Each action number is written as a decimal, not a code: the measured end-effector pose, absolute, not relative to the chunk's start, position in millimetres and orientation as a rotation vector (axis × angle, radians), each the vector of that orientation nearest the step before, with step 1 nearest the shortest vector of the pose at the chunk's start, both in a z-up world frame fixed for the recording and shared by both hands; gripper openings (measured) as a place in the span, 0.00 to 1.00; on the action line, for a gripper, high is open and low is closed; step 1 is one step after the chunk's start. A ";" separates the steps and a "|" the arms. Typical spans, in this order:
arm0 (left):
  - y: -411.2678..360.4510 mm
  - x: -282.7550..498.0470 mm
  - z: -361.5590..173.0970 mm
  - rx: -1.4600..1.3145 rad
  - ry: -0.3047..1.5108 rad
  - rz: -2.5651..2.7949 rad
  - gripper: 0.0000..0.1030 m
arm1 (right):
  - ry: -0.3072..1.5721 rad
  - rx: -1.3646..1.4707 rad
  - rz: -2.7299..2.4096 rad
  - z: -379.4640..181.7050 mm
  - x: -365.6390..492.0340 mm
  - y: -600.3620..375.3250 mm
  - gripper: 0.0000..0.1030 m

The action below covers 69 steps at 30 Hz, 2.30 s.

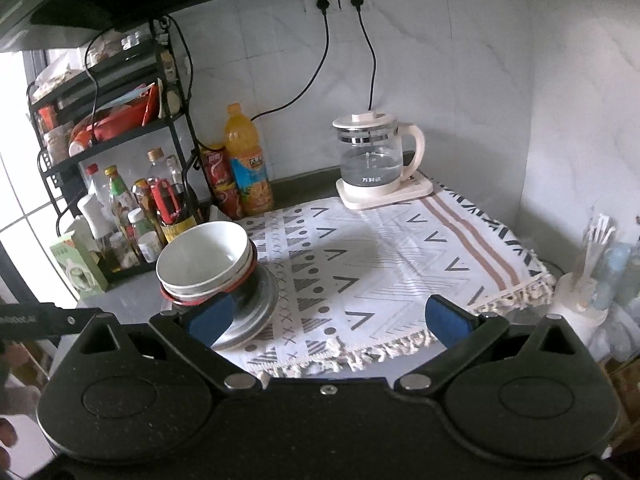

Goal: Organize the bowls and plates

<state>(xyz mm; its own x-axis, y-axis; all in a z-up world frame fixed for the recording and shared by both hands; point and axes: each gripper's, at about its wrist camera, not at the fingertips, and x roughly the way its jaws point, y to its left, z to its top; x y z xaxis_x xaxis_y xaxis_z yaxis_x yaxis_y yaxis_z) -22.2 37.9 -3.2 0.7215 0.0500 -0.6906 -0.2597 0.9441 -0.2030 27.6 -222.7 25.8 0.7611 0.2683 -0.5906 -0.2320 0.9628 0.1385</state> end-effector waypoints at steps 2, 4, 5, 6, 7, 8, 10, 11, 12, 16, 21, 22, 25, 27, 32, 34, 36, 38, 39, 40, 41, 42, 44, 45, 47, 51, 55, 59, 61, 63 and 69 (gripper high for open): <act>39.7 -29.9 -1.9 -0.298 0.745 0.173 1.00 | 0.648 0.058 0.279 27.6 21.3 -223.1 1.00; 41.5 -39.0 0.0 -0.289 0.733 0.174 1.00 | 0.644 0.060 0.279 29.5 15.1 -222.3 1.00; 41.8 -43.8 1.5 -0.279 0.728 0.177 1.00 | 0.641 0.060 0.280 30.2 12.2 -222.0 1.00; 42.2 -49.8 3.4 -0.264 0.720 0.175 1.00 | 0.640 0.060 0.282 30.9 9.8 -222.0 1.00; 42.4 -54.4 5.0 -0.250 0.714 0.175 1.00 | 0.641 0.061 0.285 31.5 6.9 -221.8 1.00; 43.2 -60.0 6.5 -0.235 0.710 0.183 1.00 | 0.643 0.060 0.286 31.7 4.7 -221.1 1.00; 44.5 -68.8 8.6 -0.213 0.710 0.193 1.00 | 0.644 0.047 0.282 31.7 -0.5 -219.4 1.00; 45.1 -72.6 9.4 -0.205 0.708 0.189 1.00 | 0.639 0.039 0.275 31.8 -3.6 -218.5 1.00; 46.2 -75.7 9.8 -0.199 0.706 0.187 1.00 | 0.634 0.036 0.268 31.8 -6.6 -218.4 1.00; 48.7 -89.3 11.9 -0.191 0.693 0.208 1.00 | 0.639 0.050 0.251 31.9 -15.4 -220.0 1.00; 51.0 -104.2 16.4 -0.181 0.670 0.248 1.00 | 0.643 0.035 0.244 32.1 -26.9 -217.7 1.00; 51.6 -106.5 16.7 -0.179 0.669 0.249 1.00 | 0.638 0.023 0.245 31.8 -28.8 -217.2 1.00; 52.3 -112.2 17.6 -0.165 0.664 0.255 1.00 | 0.625 -0.013 0.254 29.5 -34.0 -212.2 1.00; 54.5 -113.7 17.5 -0.176 0.668 0.256 1.00 | 0.623 -0.017 0.267 28.0 -35.9 -211.3 1.00; 58.4 -114.7 15.4 -0.199 0.672 0.264 1.00 | 0.622 -0.012 0.306 27.4 -36.8 -207.5 1.00; 58.0 -114.6 14.8 -0.198 0.674 0.261 1.00 | 0.625 -0.006 0.313 26.9 -37.2 -205.8 1.00; 58.1 -114.0 13.6 -0.194 0.679 0.260 1.00 | 0.635 -0.004 0.317 25.6 -36.7 -204.1 1.00; 58.2 -113.0 12.6 -0.193 0.684 0.254 1.00 | 0.644 -0.002 0.312 24.2 -36.5 -203.0 1.00; 57.9 -112.3 11.9 -0.193 0.687 0.250 1.00 | 0.647 0.000 0.311 23.8 -36.5 -202.9 1.00; 57.4 -111.7 11.1 -0.191 0.689 0.246 1.00 | 0.648 0.001 0.310 23.3 -36.4 -203.0 1.00; 56.5 -110.7 10.4 -0.186 0.691 0.243 1.00 | 0.650 0.000 0.308 23.0 -36.4 -203.1 1.00; 55.5 -109.7 9.7 -0.183 0.693 0.240 1.00 | 0.652 -0.001 0.306 22.7 -36.2 -203.2 1.00; 54.6 -107.2 8.5 -0.186 0.697 0.233 1.00 | 0.652 -0.006 0.301 22.6 -35.9 -203.8 1.00; 53.2 -106.3 8.0 -0.187 0.697 0.230 1.00 | 0.652 -0.008 0.299 23.0 -35.8 -204.2 1.00; 50.5 -104.1 6.9 -0.186 0.700 0.226 1.00 | 0.651 -0.009 0.296 23.6 -35.5 -204.7 1.00; 47.2 -99.5 6.0 -0.187 0.702 0.210 1.00 | 0.650 -0.009 0.288 24.4 -35.5 -206.1 1.00; 45.2 -97.6 5.4 -0.185 0.705 0.203 1.00 | 0.653 -0.006 0.287 24.7 -34.9 -207.4 1.00; 44.4 -96.9 5.3 -0.184 0.706 0.202 1.00 | 0.651 -0.007 0.286 24.4 -35.2 -207.4 1.00; 44.6 -97.0 5.2 -0.183 0.706 0.201 1.00 | 0.650 -0.010 0.285 24.6 -35.1 -207.5 1.00; 45.4 -97.2 5.3 -0.186 0.709 0.201 1.00 | 0.649 -0.009 0.287 24.7 -35.3 -207.8 1.00; 47.2 -97.1 5.0 -0.187 0.714 0.200 1.00 | 0.651 -0.011 0.287 25.2 -35.8 -206.1 1.00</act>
